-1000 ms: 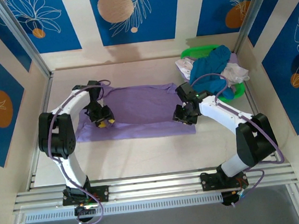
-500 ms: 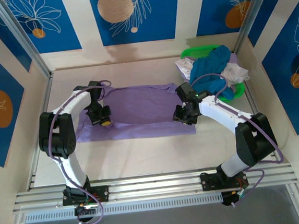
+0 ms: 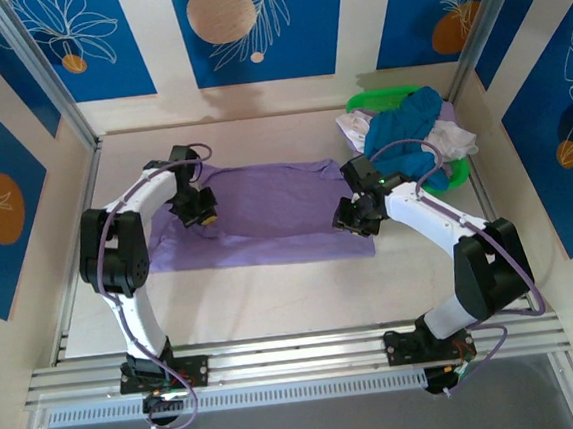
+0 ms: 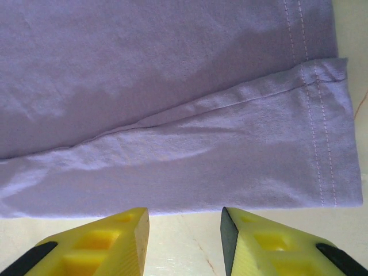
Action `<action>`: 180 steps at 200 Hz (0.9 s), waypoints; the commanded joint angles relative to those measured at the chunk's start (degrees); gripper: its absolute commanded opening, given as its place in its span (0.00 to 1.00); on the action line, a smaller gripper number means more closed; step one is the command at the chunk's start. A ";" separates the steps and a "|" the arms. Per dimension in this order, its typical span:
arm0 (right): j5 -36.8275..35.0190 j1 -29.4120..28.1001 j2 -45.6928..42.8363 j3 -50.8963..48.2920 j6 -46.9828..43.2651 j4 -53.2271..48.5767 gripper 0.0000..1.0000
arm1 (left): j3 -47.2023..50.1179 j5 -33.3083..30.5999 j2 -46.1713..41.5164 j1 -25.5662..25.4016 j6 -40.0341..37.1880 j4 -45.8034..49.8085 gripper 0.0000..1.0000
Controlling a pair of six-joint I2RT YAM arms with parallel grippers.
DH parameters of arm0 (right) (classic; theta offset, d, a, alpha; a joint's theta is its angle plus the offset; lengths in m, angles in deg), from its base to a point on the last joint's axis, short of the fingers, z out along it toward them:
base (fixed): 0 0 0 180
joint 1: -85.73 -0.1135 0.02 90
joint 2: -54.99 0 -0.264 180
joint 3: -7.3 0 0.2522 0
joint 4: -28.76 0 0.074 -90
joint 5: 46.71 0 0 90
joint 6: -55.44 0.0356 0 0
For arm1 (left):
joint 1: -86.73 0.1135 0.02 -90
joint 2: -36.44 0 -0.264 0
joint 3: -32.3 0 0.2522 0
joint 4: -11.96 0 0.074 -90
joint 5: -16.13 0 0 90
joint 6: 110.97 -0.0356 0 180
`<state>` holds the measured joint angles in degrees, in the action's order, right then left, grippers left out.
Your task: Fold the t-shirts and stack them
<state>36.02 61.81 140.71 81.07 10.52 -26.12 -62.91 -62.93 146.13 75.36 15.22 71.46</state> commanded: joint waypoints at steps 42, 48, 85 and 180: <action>1.95 0.63 -1.23 1.52 -0.28 -0.23 0.40 | 2.12 -1.17 -0.78 0.14 8.75 -9.31 0.00; 2.08 0.72 -1.25 1.43 -0.19 -0.06 0.40 | 2.52 -0.75 -0.66 0.18 9.12 -10.02 0.00; 2.35 0.90 -1.25 1.78 -0.56 0.17 0.40 | 4.05 2.59 -0.47 0.20 9.98 -14.95 0.00; 4.08 0.81 -0.19 1.89 -1.26 1.05 0.40 | 0.38 4.45 -1.79 1.71 1.45 -10.80 0.30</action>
<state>38.01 62.62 140.71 81.07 10.48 -25.12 -58.91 -57.36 146.44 75.64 21.69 56.33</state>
